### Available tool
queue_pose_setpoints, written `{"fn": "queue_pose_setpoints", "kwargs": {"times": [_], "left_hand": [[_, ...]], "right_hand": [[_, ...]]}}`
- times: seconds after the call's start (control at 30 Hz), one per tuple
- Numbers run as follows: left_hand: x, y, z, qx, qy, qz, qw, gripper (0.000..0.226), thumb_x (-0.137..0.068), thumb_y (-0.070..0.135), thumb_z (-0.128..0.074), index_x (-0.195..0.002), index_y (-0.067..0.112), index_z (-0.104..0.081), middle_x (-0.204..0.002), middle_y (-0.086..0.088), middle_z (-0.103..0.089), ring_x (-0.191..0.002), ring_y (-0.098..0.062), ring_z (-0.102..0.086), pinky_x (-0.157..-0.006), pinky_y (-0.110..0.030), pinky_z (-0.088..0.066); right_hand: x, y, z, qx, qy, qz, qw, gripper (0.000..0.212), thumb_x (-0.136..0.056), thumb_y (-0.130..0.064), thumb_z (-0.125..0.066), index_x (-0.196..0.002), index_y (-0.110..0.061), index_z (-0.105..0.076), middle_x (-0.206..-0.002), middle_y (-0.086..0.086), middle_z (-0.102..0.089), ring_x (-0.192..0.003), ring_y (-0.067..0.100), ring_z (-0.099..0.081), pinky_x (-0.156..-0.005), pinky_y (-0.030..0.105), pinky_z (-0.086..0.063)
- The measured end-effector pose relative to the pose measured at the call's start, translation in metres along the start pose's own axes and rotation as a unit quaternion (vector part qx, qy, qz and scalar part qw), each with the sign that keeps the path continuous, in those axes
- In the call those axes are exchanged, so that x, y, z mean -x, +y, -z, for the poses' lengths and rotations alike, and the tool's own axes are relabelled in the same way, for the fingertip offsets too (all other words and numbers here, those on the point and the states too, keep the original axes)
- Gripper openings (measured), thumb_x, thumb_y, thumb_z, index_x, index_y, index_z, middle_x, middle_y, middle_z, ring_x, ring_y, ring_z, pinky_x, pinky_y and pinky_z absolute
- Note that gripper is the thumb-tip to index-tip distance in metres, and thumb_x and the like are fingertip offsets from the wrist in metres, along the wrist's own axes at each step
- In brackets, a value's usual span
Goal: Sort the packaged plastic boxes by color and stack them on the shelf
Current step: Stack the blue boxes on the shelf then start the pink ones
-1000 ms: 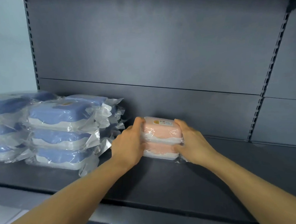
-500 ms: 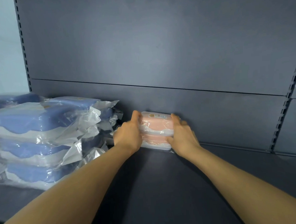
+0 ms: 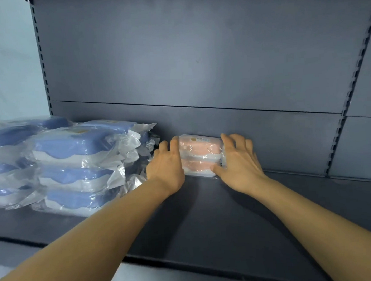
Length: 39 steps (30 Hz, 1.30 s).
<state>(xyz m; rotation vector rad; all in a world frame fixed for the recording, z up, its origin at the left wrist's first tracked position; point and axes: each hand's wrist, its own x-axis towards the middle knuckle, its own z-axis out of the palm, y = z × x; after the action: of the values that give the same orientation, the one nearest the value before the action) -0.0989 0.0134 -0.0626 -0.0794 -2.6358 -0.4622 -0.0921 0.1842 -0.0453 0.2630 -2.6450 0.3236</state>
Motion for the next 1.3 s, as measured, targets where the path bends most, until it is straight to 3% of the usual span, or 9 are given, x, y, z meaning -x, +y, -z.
{"fn": "queue_pose_setpoints", "kwargs": {"times": [0.23, 0.33, 0.5, 0.77, 0.93, 1.17, 1.3], "left_hand": [[0.095, 0.006, 0.07, -0.06, 0.005, -0.114, 0.992, 0.05, -0.089, 0.023, -0.053, -0.137, 0.016, -0.039, -0.133, -0.008, -0.049, -0.122, -0.03, -0.046, -0.097, -0.043, -0.038], [0.153, -0.001, 0.097, -0.025, 0.001, -0.159, 0.987, 0.039, -0.091, 0.024, -0.053, -0.128, 0.015, -0.047, -0.123, -0.008, -0.057, -0.112, -0.03, -0.054, -0.087, -0.041, -0.046], [0.248, -0.026, 0.097, 0.02, -0.067, -0.17, 0.983, 0.028, -0.091, 0.026, -0.052, -0.119, 0.021, -0.051, -0.113, 0.0, -0.062, -0.105, -0.028, -0.057, -0.076, -0.036, -0.047], [0.375, -0.075, 0.014, -0.021, -0.263, -0.111, 0.958, 0.027, -0.093, 0.033, -0.049, -0.119, 0.025, -0.051, -0.117, 0.003, -0.061, -0.107, -0.025, -0.057, -0.081, -0.034, -0.045], [0.448, -0.099, -0.04, -0.024, -0.327, -0.086, 0.941, 0.027, -0.095, 0.034, -0.047, -0.118, 0.022, -0.05, -0.115, 0.001, -0.062, -0.106, -0.023, -0.059, -0.082, -0.035, -0.049], [0.56, -0.149, -0.125, -0.012, -0.441, 0.005, 0.898, 0.026, -0.095, 0.035, -0.046, -0.119, 0.026, -0.051, -0.113, 0.007, -0.062, -0.099, -0.015, -0.06, -0.072, -0.029, -0.049], [0.605, -0.174, -0.173, -0.014, -0.479, 0.032, 0.877, 0.026, -0.095, 0.034, -0.046, -0.121, 0.029, -0.049, -0.111, 0.007, -0.063, -0.096, -0.014, -0.06, -0.072, -0.029, -0.05]], "right_hand": [[0.12, -0.045, 0.057, 0.022, 0.005, 0.025, 0.999, 0.059, -0.091, -0.034, -0.057, -0.142, -0.014, -0.035, -0.149, 0.006, -0.026, -0.135, 0.025, -0.022, -0.111, 0.036, -0.027], [0.182, -0.07, 0.071, 0.012, 0.012, 0.008, 1.0, 0.049, -0.093, -0.03, -0.056, -0.136, -0.013, -0.042, -0.14, 0.008, -0.038, -0.129, 0.025, -0.033, -0.107, 0.036, -0.032], [0.277, -0.1, 0.051, 0.003, -0.056, -0.016, 0.998, 0.044, -0.093, -0.027, -0.055, -0.133, -0.014, -0.045, -0.134, 0.005, -0.042, -0.125, 0.024, -0.04, -0.1, 0.032, -0.035], [0.399, -0.106, -0.036, -0.009, -0.233, -0.053, 0.971, 0.044, -0.097, -0.032, -0.049, -0.136, -0.016, -0.041, -0.135, 0.004, -0.04, -0.129, 0.024, -0.037, -0.099, 0.036, -0.038], [0.473, -0.091, -0.104, -0.017, -0.31, -0.069, 0.948, 0.034, -0.094, -0.031, -0.048, -0.126, -0.017, -0.047, -0.126, 0.002, -0.046, -0.117, 0.022, -0.047, -0.095, 0.034, -0.04], [0.583, -0.071, -0.213, -0.052, -0.437, -0.098, 0.892, 0.041, -0.092, -0.026, -0.051, -0.131, -0.013, -0.045, -0.135, 0.007, -0.041, -0.121, 0.026, -0.048, -0.095, 0.034, -0.042], [0.613, -0.064, -0.271, -0.052, -0.46, -0.117, 0.879, 0.05, -0.093, -0.025, -0.052, -0.139, -0.015, -0.036, -0.139, 0.006, -0.038, -0.124, 0.023, -0.046, -0.095, 0.03, -0.041]]}}
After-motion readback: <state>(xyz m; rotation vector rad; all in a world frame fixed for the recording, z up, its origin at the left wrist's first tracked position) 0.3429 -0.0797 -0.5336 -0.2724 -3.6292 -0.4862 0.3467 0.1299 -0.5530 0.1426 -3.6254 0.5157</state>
